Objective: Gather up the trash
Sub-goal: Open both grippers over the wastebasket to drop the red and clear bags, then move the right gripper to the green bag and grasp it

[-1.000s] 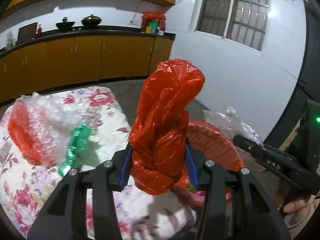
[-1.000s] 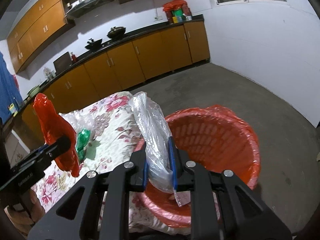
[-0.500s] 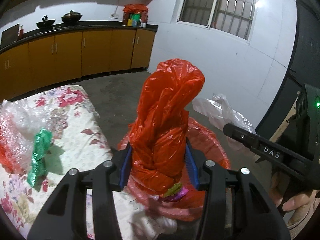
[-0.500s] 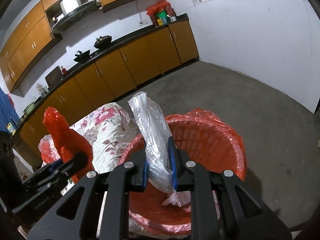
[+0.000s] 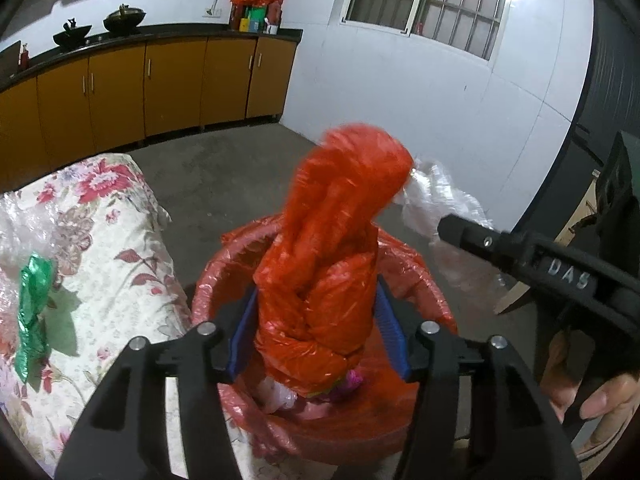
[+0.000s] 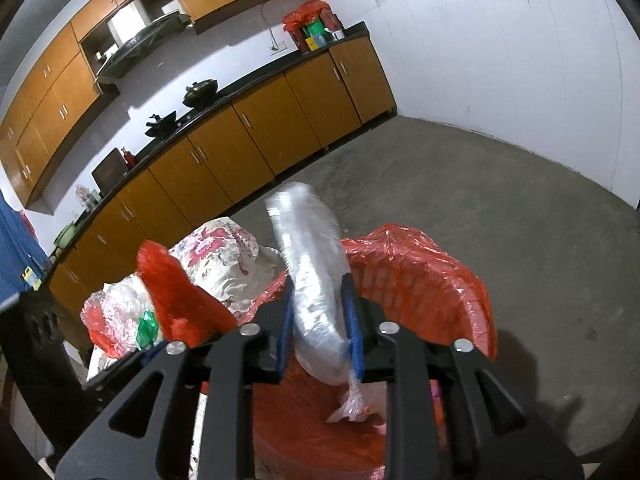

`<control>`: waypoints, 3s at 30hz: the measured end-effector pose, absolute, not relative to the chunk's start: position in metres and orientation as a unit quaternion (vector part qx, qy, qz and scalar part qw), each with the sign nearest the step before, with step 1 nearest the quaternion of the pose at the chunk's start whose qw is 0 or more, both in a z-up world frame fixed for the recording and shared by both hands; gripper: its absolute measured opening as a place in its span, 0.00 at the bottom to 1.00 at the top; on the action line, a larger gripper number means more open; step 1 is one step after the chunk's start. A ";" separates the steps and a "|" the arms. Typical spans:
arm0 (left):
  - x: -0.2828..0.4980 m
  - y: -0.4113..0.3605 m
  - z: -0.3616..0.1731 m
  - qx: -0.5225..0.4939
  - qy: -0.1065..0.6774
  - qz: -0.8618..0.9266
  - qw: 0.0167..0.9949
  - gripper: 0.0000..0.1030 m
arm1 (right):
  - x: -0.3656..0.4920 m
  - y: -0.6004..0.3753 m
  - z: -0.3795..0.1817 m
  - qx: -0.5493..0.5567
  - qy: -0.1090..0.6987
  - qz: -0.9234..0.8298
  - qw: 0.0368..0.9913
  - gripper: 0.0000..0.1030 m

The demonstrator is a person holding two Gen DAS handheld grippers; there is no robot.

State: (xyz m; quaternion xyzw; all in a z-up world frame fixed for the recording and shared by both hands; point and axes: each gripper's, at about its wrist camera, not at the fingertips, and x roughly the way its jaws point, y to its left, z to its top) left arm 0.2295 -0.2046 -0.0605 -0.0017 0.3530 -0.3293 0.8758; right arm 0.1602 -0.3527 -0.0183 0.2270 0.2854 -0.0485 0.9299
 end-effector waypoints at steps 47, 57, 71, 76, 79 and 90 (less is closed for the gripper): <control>0.197 0.087 -0.062 -0.047 0.273 0.069 0.959 0.86 | 0.204 -0.143 -0.019 0.041 0.334 0.093 0.937 0.37; 0.193 0.126 -0.069 -0.065 0.272 0.106 0.954 0.87 | 0.233 -0.083 -0.047 0.024 0.374 0.145 0.916 0.37; 0.194 0.170 -0.082 -0.088 0.286 0.140 0.944 0.86 | 0.293 -0.028 -0.100 0.045 0.431 0.140 0.890 0.37; 0.198 0.175 -0.085 -0.093 0.290 0.134 0.943 0.86 | 0.304 -0.026 -0.106 0.049 0.434 0.121 0.891 0.37; 0.201 0.174 -0.087 -0.095 0.292 0.128 0.943 0.86 | 0.307 -0.022 -0.112 0.042 0.439 0.115 0.890 0.37; 0.211 0.163 -0.092 -0.104 0.303 0.102 0.942 0.86 | 0.302 -0.028 -0.118 0.029 0.440 0.125 0.889 0.27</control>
